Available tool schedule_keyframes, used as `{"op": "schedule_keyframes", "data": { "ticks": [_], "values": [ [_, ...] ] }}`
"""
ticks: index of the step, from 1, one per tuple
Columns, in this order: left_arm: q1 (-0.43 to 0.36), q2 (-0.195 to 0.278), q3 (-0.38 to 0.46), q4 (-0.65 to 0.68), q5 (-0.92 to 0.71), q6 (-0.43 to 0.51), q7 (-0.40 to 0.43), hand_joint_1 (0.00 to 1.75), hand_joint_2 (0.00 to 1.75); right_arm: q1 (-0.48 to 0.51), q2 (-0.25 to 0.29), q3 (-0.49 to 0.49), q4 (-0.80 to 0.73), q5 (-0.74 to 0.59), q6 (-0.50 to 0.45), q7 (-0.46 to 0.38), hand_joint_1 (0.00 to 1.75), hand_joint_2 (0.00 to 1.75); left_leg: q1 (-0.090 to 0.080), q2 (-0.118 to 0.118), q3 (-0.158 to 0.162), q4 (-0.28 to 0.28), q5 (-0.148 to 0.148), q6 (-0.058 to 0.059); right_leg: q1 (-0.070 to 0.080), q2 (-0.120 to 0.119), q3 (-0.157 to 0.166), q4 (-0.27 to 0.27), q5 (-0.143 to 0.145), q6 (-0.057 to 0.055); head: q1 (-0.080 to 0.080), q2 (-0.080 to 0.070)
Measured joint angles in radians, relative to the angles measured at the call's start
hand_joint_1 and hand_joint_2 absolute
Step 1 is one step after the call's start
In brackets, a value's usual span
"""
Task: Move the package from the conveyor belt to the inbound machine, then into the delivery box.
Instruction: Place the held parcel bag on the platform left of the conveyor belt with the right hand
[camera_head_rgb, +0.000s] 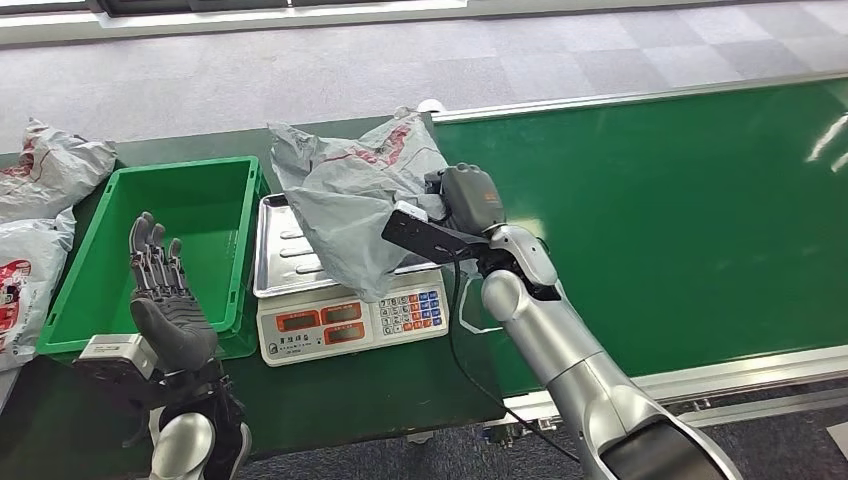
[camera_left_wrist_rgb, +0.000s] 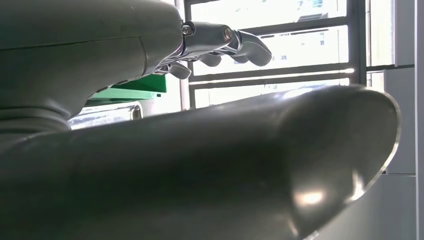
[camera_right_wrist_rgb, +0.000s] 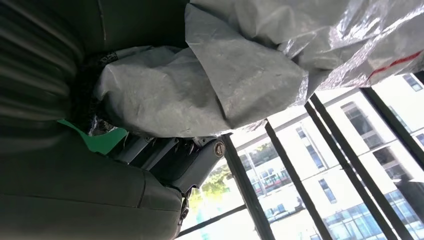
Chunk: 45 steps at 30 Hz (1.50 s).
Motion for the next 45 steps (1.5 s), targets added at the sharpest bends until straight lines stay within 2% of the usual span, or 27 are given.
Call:
{"op": "schedule_keyframes", "data": {
  "ticks": [10, 20, 21, 24, 25, 33, 36, 40, 45],
  "values": [
    [-0.029, 0.009, -0.020, 0.021, 0.030, 0.001, 0.003, 0.00, 0.00, -0.054, 0.045, 0.024, 0.086, -0.129, 0.101, -0.034, 1.75, 1.75, 0.000, 0.000, 0.000, 0.000, 0.000, -0.001, 0.001, 0.000, 0.000, 0.000, 0.000, 0.000, 0.000, 0.000],
    [-0.059, 0.006, -0.029, 0.039, 0.035, -0.029, 0.019, 0.00, 0.00, -0.095, 0.057, 0.048, 0.214, -0.164, 0.102, -0.067, 1.75, 1.75, 0.000, 0.000, 0.000, 0.000, 0.001, -0.001, 0.001, 0.000, 0.000, 0.000, 0.001, -0.001, 0.000, 0.000],
    [-0.060, 0.005, -0.029, 0.039, 0.034, -0.033, 0.019, 0.00, 0.00, -0.097, 0.058, 0.049, 0.223, -0.166, 0.101, -0.069, 1.51, 1.75, 0.000, 0.000, 0.000, 0.000, 0.000, -0.001, 0.001, 0.000, -0.001, 0.000, 0.001, -0.001, 0.000, 0.000],
    [-0.064, 0.003, -0.029, 0.042, 0.031, -0.039, 0.019, 0.00, 0.00, -0.102, 0.058, 0.050, 0.248, -0.166, 0.094, -0.076, 0.20, 1.75, 0.000, 0.000, 0.000, 0.000, 0.000, -0.001, 0.001, 0.000, -0.001, 0.000, 0.001, -0.001, 0.000, 0.000],
    [-0.066, 0.002, -0.030, 0.045, 0.031, -0.042, 0.019, 0.00, 0.00, -0.105, 0.058, 0.052, 0.255, -0.160, 0.088, -0.077, 0.00, 1.75, 0.000, 0.000, 0.000, 0.000, 0.000, -0.001, 0.001, 0.000, -0.001, 0.000, 0.001, -0.001, 0.000, 0.000],
    [-0.086, -0.005, -0.032, 0.061, 0.028, -0.087, 0.032, 0.00, 0.00, -0.112, 0.059, 0.074, 0.288, -0.070, -0.047, -0.019, 0.00, 1.75, 0.000, 0.000, 0.000, 0.000, 0.001, -0.001, 0.001, 0.000, -0.001, 0.000, 0.001, -0.001, 0.000, 0.000],
    [-0.090, -0.010, -0.032, 0.065, 0.028, -0.115, 0.035, 0.00, 0.00, -0.109, 0.057, 0.074, 0.287, -0.060, -0.085, -0.023, 0.00, 1.75, 0.000, 0.001, 0.000, 0.000, 0.001, -0.001, 0.001, 0.001, -0.001, 0.000, 0.001, -0.001, 0.000, 0.000],
    [-0.096, -0.018, -0.032, 0.070, 0.034, -0.144, 0.037, 0.00, 0.00, -0.090, 0.051, 0.074, 0.253, -0.073, -0.102, -0.049, 0.00, 0.00, 0.000, 0.001, 0.000, 0.000, 0.000, -0.001, 0.001, 0.001, -0.002, 0.000, 0.001, -0.001, 0.000, 0.000],
    [-0.101, -0.029, -0.032, 0.074, 0.017, -0.131, 0.037, 0.00, 0.00, -0.042, 0.043, 0.072, 0.164, -0.096, -0.132, -0.067, 0.00, 0.00, 0.000, 0.001, 0.000, 0.000, 0.000, -0.001, 0.001, 0.001, -0.002, 0.000, 0.001, -0.001, 0.000, 0.000]
  ]
}}
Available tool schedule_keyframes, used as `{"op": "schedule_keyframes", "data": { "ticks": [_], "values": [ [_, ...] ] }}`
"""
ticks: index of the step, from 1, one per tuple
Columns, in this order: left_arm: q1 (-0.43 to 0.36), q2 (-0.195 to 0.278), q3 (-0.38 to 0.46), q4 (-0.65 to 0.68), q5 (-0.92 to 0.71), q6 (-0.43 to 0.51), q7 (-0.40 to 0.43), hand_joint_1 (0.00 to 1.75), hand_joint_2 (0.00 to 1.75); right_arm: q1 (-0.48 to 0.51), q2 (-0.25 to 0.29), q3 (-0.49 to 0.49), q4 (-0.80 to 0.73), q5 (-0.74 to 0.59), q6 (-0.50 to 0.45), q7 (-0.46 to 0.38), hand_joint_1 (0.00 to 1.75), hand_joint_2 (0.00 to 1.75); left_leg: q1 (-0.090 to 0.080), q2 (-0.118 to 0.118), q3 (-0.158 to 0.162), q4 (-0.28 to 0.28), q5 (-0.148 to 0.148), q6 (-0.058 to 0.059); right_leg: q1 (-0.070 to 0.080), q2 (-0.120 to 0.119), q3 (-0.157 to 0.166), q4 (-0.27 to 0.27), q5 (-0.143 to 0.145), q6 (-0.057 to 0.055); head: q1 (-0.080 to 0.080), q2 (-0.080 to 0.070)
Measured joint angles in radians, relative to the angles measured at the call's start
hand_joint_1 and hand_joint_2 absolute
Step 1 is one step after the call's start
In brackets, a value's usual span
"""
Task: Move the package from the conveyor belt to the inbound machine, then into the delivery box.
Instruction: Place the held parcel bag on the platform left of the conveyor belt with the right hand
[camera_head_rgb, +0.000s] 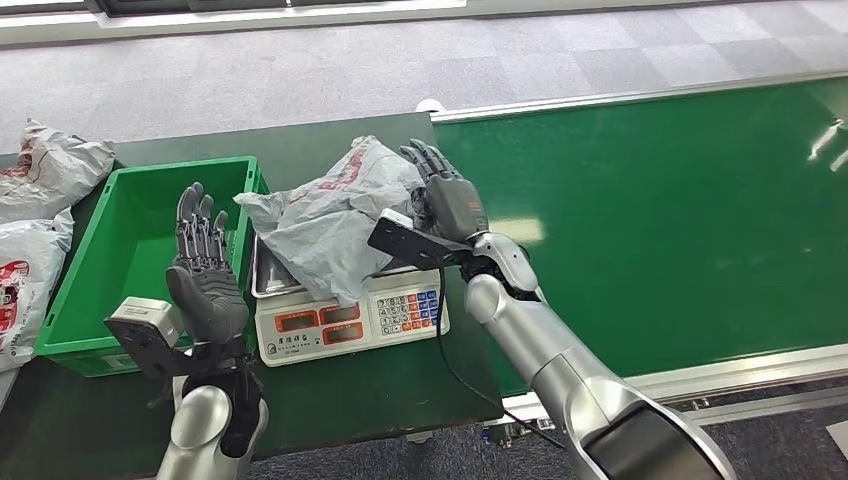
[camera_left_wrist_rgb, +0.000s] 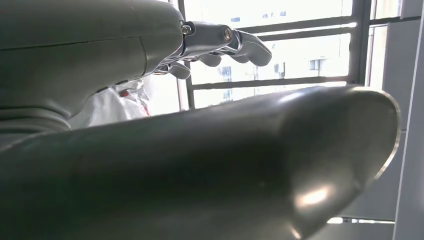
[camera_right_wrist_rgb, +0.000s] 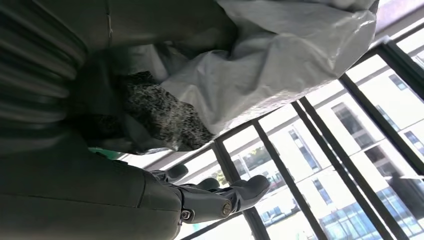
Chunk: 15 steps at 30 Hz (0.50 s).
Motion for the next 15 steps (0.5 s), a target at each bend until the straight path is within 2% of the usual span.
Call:
{"op": "schedule_keyframes", "data": {
  "ticks": [6, 11, 15],
  "values": [
    [-0.003, -0.010, 0.000, 0.007, -0.030, 0.036, -0.001, 0.00, 0.00, 0.044, -0.005, -0.003, -0.092, -0.007, -0.017, -0.002, 0.00, 0.00, 0.000, 0.000, 0.000, 0.000, 0.000, 0.000, 0.000, 0.000, 0.000, 0.000, 0.000, 0.000, 0.000, 0.000],
    [-0.003, -0.034, 0.000, 0.020, -0.088, 0.171, -0.002, 0.00, 0.00, 0.103, -0.011, -0.004, -0.229, -0.018, -0.033, 0.000, 0.00, 0.00, 0.000, 0.000, 0.000, 0.000, 0.000, 0.000, 0.000, 0.000, 0.000, 0.000, 0.000, 0.000, 0.000, 0.000],
    [-0.004, -0.047, 0.000, 0.029, -0.093, 0.203, -0.001, 0.00, 0.00, 0.139, -0.016, -0.004, -0.320, -0.023, -0.032, 0.003, 0.00, 0.00, 0.000, 0.000, 0.000, 0.000, 0.000, 0.000, 0.000, 0.000, 0.000, 0.000, 0.000, 0.000, 0.000, 0.000]
  ]
}}
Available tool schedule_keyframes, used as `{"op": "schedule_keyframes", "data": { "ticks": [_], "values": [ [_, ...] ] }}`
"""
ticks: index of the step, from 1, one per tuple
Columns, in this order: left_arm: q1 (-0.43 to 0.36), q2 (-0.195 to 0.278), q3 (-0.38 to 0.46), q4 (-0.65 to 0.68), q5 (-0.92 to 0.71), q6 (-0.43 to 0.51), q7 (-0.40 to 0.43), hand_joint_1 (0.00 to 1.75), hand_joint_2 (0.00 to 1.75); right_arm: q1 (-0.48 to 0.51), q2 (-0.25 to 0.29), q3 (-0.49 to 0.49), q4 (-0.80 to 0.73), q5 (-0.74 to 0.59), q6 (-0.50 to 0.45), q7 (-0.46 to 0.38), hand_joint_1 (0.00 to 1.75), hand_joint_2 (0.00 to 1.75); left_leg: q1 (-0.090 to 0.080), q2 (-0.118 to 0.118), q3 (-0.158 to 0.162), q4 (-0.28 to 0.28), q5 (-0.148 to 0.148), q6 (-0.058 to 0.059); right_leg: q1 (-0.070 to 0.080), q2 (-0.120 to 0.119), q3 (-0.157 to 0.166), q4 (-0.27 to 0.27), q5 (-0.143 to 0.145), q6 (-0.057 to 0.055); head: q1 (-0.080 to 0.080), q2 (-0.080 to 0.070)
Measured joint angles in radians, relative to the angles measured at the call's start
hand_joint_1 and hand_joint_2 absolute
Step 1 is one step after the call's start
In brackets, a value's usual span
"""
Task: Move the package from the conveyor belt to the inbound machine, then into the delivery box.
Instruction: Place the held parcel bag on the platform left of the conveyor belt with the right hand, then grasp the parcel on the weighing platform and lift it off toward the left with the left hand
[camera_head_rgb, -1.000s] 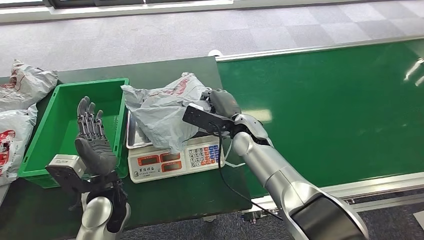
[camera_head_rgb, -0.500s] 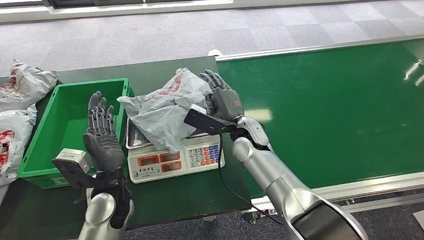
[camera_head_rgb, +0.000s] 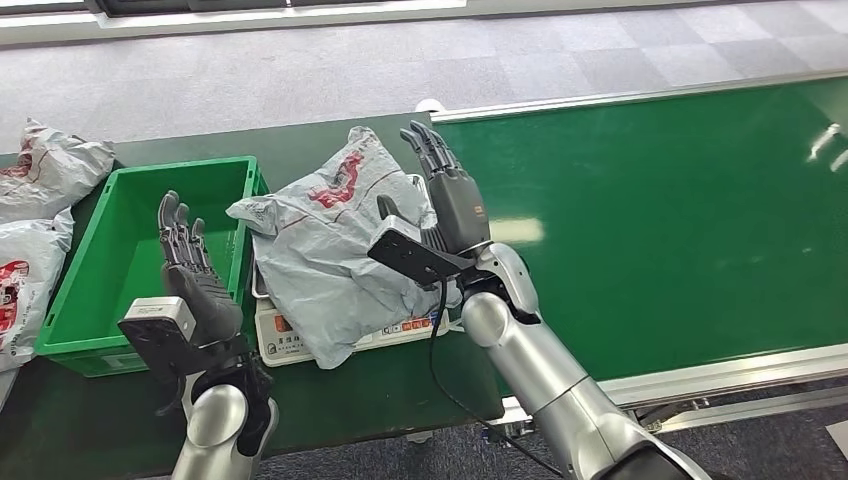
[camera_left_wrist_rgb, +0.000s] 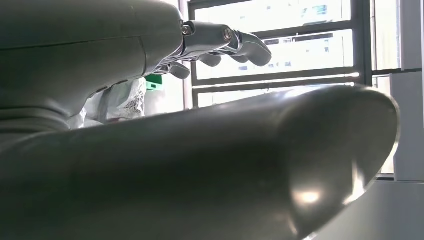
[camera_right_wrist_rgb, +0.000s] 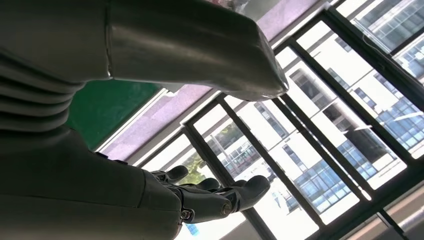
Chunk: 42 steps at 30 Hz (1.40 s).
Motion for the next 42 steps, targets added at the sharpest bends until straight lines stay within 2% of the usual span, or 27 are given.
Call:
{"op": "schedule_keyframes", "data": {
  "ticks": [8, 12, 15, 18, 21, 22, 25, 28, 32, 35, 42],
  "values": [
    [-0.001, -0.005, -0.002, 0.005, 0.020, 0.000, 0.001, 0.00, 0.00, 0.029, -0.008, 0.000, -0.081, -0.019, 0.006, -0.008, 0.00, 0.00, 0.000, 0.000, 0.000, 0.000, 0.000, 0.000, 0.000, 0.000, 0.000, 0.000, 0.000, 0.000, 0.000, 0.000],
    [-0.004, -0.002, -0.008, 0.010, 0.064, -0.028, -0.015, 0.00, 0.00, 0.043, -0.011, 0.000, -0.119, -0.040, 0.021, -0.004, 0.00, 0.00, 0.000, 0.000, 0.000, 0.000, 0.000, 0.000, 0.000, 0.000, 0.000, 0.000, 0.000, 0.000, 0.000, 0.000],
    [-0.013, 0.004, -0.010, 0.015, 0.060, -0.048, -0.014, 0.00, 0.00, 0.048, -0.013, 0.000, -0.142, -0.081, 0.039, -0.010, 0.00, 0.00, 0.000, 0.000, 0.000, 0.000, 0.000, 0.000, 0.000, 0.000, 0.000, 0.000, 0.000, 0.000, 0.000, 0.000],
    [-0.014, 0.019, -0.011, 0.010, -0.002, -0.077, -0.002, 0.00, 0.00, 0.092, -0.024, -0.005, -0.228, -0.154, 0.077, -0.024, 0.00, 0.00, 0.000, 0.000, 0.000, 0.000, 0.000, 0.000, 0.000, 0.000, 0.000, 0.000, 0.000, 0.000, 0.000, 0.000],
    [-0.013, 0.054, -0.013, -0.012, -0.223, -0.108, 0.044, 0.00, 0.00, 0.206, -0.060, -0.019, -0.394, -0.200, 0.129, -0.035, 0.00, 1.31, 0.000, -0.001, 0.000, 0.000, -0.001, 0.000, 0.001, -0.002, 0.000, 0.000, -0.001, -0.001, 0.000, 0.000],
    [-0.017, 0.069, -0.016, -0.019, -0.319, -0.130, 0.073, 0.00, 0.44, 0.257, -0.076, -0.027, -0.454, -0.208, 0.145, -0.046, 0.00, 1.75, 0.000, -0.002, 0.000, 0.000, -0.001, 0.000, 0.001, -0.002, 0.000, 0.000, -0.002, -0.001, 0.000, 0.000],
    [-0.066, 0.126, -0.037, -0.014, -0.605, -0.239, 0.177, 0.00, 1.75, 0.433, -0.129, -0.065, -0.639, -0.221, 0.196, -0.111, 0.00, 1.75, 0.000, -0.004, -0.001, 0.000, -0.002, 0.000, 0.001, -0.004, 0.000, -0.001, -0.004, 0.000, 0.000, 0.000],
    [-0.178, 0.195, -0.071, 0.047, -0.751, -0.335, 0.243, 0.00, 1.75, 0.576, -0.175, -0.118, -0.781, -0.228, 0.220, -0.166, 0.00, 1.75, 0.000, -0.003, -0.002, 0.000, -0.003, 0.001, 0.000, -0.004, 0.000, -0.001, -0.003, 0.000, 0.000, 0.000],
    [-0.320, 0.259, -0.116, 0.169, -0.797, -0.375, 0.262, 0.00, 1.75, 0.674, -0.217, -0.178, -0.881, -0.233, 0.208, -0.189, 0.00, 1.75, 0.000, 0.003, -0.001, 0.000, -0.002, 0.000, 0.000, -0.001, -0.001, 0.000, -0.001, -0.003, 0.000, 0.000],
    [-0.363, 0.280, -0.137, 0.219, -0.801, -0.377, 0.261, 0.00, 1.75, 0.701, -0.233, -0.197, -0.917, -0.233, 0.207, -0.191, 0.00, 1.75, 0.000, 0.005, 0.000, 0.000, -0.002, -0.001, 0.001, 0.001, -0.001, 0.000, 0.000, -0.003, 0.000, 0.000],
    [-0.396, 0.298, -0.163, 0.267, -0.806, -0.383, 0.264, 0.00, 1.75, 0.721, -0.250, -0.212, -0.951, -0.244, 0.203, -0.194, 0.00, 1.75, 0.000, 0.004, 0.000, 0.000, -0.001, -0.001, 0.001, 0.002, -0.001, 0.000, 0.000, -0.003, 0.000, 0.000]
  ]
}}
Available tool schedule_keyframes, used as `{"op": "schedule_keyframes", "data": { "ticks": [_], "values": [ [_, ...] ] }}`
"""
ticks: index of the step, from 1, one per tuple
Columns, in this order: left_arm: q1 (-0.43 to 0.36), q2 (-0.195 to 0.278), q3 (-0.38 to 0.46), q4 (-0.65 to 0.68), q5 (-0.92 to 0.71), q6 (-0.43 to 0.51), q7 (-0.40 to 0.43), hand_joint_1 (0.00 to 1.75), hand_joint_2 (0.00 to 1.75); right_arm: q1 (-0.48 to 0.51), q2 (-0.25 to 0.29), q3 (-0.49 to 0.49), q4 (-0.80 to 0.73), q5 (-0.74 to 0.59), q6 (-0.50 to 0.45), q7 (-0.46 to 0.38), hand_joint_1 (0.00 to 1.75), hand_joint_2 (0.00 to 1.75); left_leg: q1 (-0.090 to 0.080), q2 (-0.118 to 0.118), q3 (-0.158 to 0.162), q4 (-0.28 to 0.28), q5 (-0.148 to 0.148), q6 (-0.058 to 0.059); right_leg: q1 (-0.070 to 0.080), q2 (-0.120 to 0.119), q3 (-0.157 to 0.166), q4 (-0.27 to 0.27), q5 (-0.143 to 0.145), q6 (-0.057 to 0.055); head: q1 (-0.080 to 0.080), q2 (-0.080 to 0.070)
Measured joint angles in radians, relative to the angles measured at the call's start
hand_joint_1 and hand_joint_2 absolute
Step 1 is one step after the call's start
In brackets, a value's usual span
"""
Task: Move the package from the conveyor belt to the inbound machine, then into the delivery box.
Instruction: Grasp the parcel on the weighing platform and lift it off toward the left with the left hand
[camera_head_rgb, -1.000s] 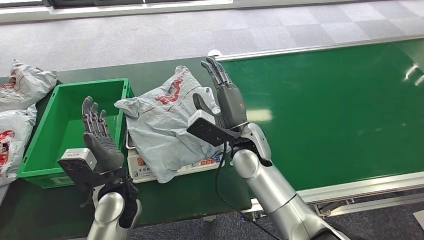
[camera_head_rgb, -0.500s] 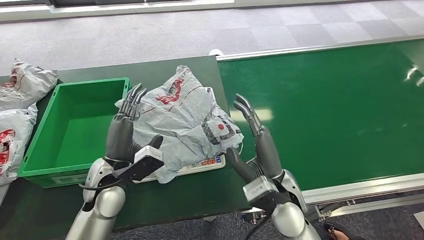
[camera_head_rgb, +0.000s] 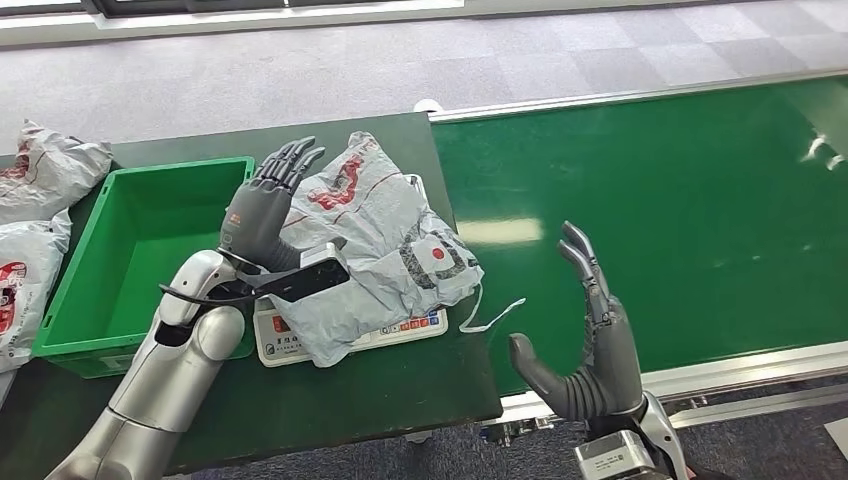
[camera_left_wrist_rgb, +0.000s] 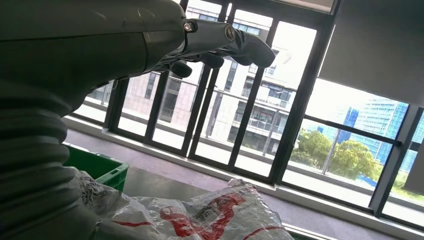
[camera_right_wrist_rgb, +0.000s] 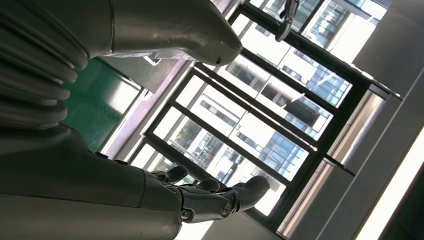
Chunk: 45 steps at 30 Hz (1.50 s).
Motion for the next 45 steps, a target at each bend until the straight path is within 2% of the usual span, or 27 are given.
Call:
{"op": "schedule_keyframes", "data": {
  "ticks": [3, 6, 10, 14, 19, 26, 30, 37, 45],
  "values": [
    [-0.055, 0.004, -0.031, 0.066, -0.025, -0.036, 0.015, 0.00, 1.75, 0.012, -0.010, -0.007, -0.003, -0.054, -0.016, -0.020, 0.00, 1.75, 0.000, -0.002, -0.001, 0.000, 0.000, 0.000, 0.000, -0.001, 0.000, 0.000, 0.000, 0.000, 0.000, 0.000],
    [-0.153, -0.002, -0.087, 0.208, -0.045, -0.076, 0.000, 0.00, 1.75, 0.019, -0.021, -0.010, -0.004, -0.081, -0.025, -0.041, 0.00, 1.75, 0.000, -0.003, -0.001, 0.000, 0.001, 0.001, 0.000, -0.002, 0.000, 0.000, 0.001, 0.001, 0.000, 0.000],
    [-0.275, -0.043, -0.164, 0.405, -0.037, -0.161, -0.048, 0.00, 1.75, 0.019, -0.026, -0.010, -0.003, -0.093, -0.034, -0.043, 0.00, 1.75, 0.000, -0.002, -0.001, 0.000, 0.001, 0.001, -0.001, -0.001, 0.000, 0.000, 0.002, 0.001, 0.000, 0.000],
    [-0.361, -0.098, -0.248, 0.573, -0.020, -0.269, -0.077, 0.00, 1.75, 0.013, -0.027, -0.008, 0.006, -0.107, -0.041, -0.042, 0.00, 1.75, 0.000, -0.002, -0.001, 0.000, 0.001, 0.000, -0.001, -0.001, 0.000, 0.000, 0.002, 0.001, 0.000, 0.000],
    [-0.391, -0.160, -0.333, 0.715, -0.016, -0.377, -0.098, 0.00, 1.75, -0.004, -0.027, -0.001, 0.019, -0.115, -0.024, -0.041, 0.00, 1.75, 0.000, -0.003, -0.001, 0.000, 0.001, 0.000, -0.001, -0.001, 0.000, 0.000, 0.002, 0.001, 0.000, 0.000],
    [-0.390, -0.225, -0.401, 0.833, -0.022, -0.422, -0.094, 0.00, 1.75, -0.040, -0.018, 0.017, 0.042, -0.115, 0.004, -0.039, 0.00, 1.75, 0.000, -0.004, -0.001, 0.000, 0.001, 0.001, -0.001, -0.003, 0.002, 0.000, 0.002, 0.001, 0.000, 0.000],
    [-0.389, -0.245, -0.434, 0.868, -0.044, -0.438, -0.104, 1.75, 1.75, -0.050, -0.015, 0.018, 0.052, -0.115, 0.004, -0.039, 0.00, 1.75, 0.000, -0.006, 0.001, 0.000, 0.001, 0.001, -0.001, -0.005, 0.005, 0.000, 0.001, 0.002, 0.000, 0.000],
    [-0.400, -0.255, -0.450, 0.882, -0.041, -0.389, -0.116, 1.75, 1.75, -0.051, 0.001, 0.018, 0.058, -0.108, 0.006, -0.033, 0.00, 1.75, 0.000, -0.007, 0.002, 0.000, 0.001, 0.001, -0.001, -0.006, 0.008, 0.000, 0.001, 0.002, 0.000, 0.000],
    [-0.420, -0.255, -0.450, 0.882, -0.032, -0.383, -0.141, 1.75, 1.75, -0.051, 0.006, 0.018, 0.058, -0.103, 0.007, -0.022, 0.00, 1.75, 0.000, -0.007, 0.004, 0.000, 0.001, 0.001, -0.001, -0.005, 0.007, 0.000, 0.001, 0.002, 0.000, 0.000]
  ]
}}
